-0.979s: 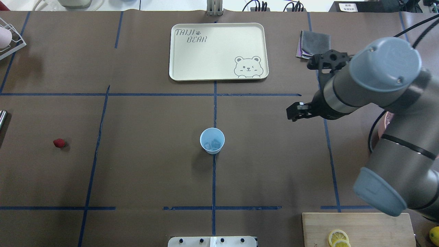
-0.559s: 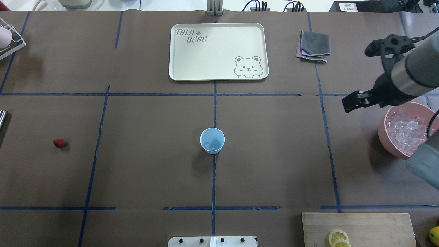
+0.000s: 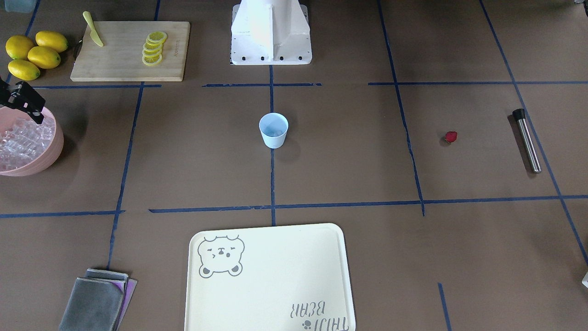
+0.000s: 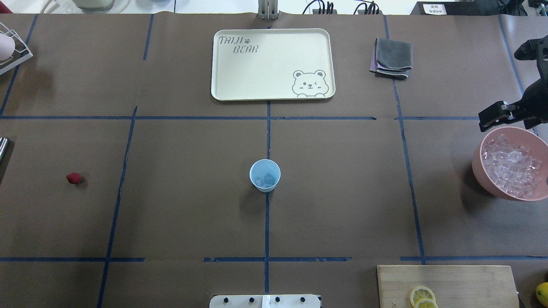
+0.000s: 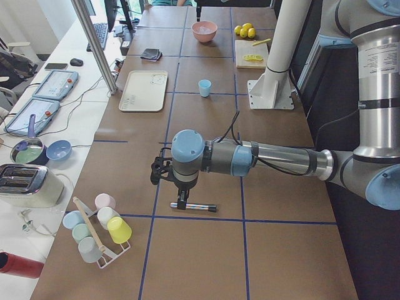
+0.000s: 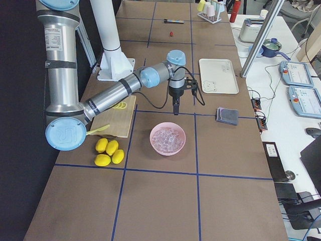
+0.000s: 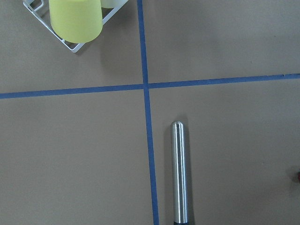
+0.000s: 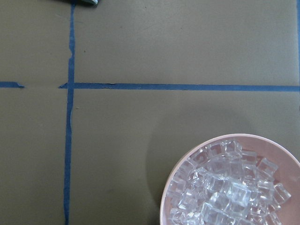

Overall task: Mash ice and strawberries in cup
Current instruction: 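Move the right gripper back over the pink ice bowl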

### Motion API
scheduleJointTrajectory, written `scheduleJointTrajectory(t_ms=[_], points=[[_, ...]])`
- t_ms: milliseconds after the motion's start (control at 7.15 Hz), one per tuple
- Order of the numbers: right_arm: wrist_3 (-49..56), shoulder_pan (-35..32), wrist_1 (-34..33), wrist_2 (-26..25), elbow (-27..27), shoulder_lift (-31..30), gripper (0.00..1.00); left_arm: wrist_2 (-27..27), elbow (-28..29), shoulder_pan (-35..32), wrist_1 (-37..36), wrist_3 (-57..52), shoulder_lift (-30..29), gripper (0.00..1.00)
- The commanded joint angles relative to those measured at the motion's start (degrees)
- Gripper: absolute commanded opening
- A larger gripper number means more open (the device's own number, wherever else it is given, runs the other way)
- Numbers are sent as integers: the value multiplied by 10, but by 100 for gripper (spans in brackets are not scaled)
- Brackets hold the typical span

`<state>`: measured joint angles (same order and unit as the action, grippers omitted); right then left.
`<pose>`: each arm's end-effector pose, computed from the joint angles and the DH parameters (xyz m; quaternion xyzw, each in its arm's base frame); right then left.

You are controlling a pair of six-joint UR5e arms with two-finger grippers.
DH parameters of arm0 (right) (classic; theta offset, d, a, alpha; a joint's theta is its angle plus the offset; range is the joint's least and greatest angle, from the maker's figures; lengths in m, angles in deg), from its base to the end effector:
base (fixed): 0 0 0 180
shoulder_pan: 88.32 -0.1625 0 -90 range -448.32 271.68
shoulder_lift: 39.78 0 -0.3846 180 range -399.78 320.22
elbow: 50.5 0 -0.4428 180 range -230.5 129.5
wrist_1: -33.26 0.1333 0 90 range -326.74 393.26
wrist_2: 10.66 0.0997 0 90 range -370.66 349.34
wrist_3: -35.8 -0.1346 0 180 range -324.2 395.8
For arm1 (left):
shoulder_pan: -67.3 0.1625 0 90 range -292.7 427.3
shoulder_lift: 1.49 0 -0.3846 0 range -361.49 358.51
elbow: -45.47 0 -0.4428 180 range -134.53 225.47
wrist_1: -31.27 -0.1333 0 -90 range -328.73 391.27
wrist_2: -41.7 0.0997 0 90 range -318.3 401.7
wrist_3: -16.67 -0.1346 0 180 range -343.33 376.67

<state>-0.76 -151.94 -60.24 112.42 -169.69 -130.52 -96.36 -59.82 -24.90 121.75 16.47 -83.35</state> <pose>-0.1785 -0.4945 0.3963 0.0315 -0.3452 0.0218 0.9378 -0.0522 -0.4940 0.5640 0.0693 0.4050 0.0112 0.9116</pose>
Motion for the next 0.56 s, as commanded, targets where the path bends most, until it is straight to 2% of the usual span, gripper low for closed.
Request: scheduleJointTrajectory(t_ms=[0, 419], points=[[1, -28, 59, 38, 53, -27, 99, 1, -6, 0, -1, 1, 0, 100], [-2, -29, 105, 53, 133, -28, 99, 1, -13, 0, -2, 3, 0, 100]])
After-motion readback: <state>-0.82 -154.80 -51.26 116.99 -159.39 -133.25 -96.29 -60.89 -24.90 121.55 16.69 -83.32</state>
